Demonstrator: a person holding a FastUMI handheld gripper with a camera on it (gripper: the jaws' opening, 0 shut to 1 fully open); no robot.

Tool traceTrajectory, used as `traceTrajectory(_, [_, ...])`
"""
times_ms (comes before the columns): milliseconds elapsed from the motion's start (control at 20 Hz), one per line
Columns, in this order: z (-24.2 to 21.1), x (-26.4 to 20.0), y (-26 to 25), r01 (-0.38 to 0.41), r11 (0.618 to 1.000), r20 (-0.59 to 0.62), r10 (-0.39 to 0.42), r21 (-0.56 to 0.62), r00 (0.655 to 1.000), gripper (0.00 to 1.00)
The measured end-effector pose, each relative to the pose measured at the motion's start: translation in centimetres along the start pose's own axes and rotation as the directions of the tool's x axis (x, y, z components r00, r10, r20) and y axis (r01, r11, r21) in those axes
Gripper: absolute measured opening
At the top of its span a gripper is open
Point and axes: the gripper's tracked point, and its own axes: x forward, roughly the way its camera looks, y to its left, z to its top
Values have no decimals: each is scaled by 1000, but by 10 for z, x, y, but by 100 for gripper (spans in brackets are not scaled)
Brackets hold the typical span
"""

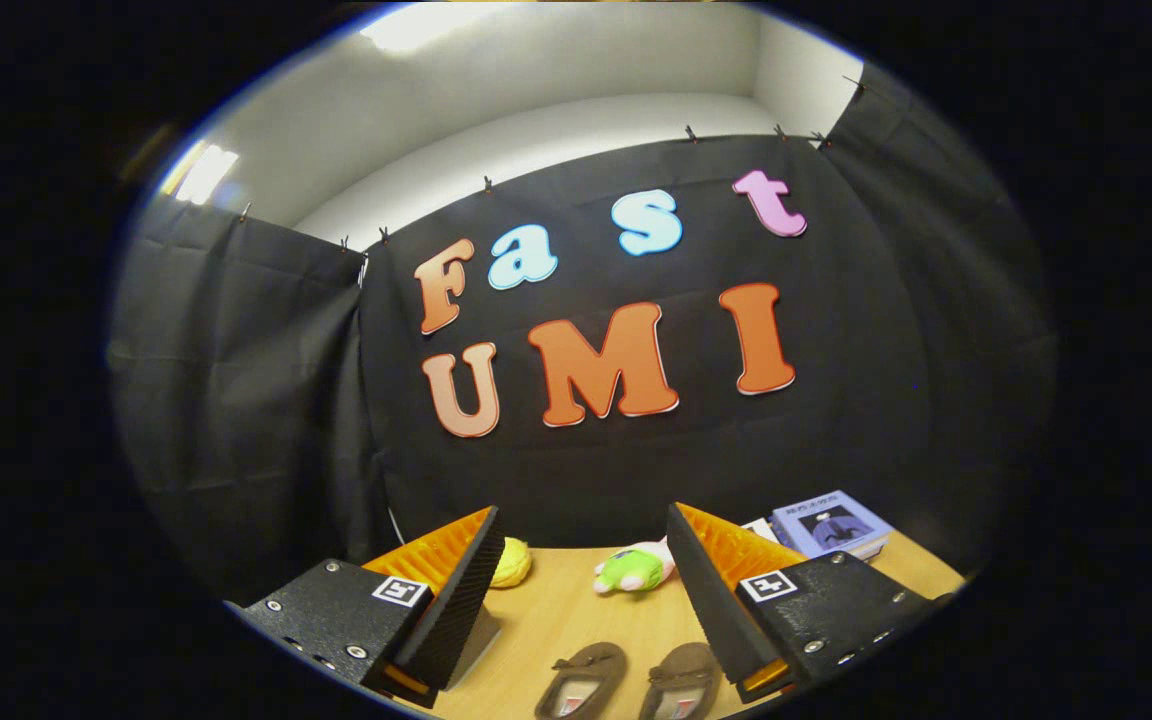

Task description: Open the storage box then place both shoes into the box .Put the left shoe in first, then the right shoe, with the right side of both shoes facing outward in a uniform manner.

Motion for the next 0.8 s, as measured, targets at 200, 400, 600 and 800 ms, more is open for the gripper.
traceTrajectory(200, [-45, 21, 26, -92, 990, -128, 106, 111, 986, 98])
traceTrajectory(400, [-98, 41, 50, -150, 964, -286, 210, 218, 935, 98])
traceTrajectory(600, [-149, 57, 80, -189, 931, -408, 311, 311, 859, 98])
traceTrajectory(800, [-197, 69, 97, -160, 884, -498, 388, 440, 775, 98])
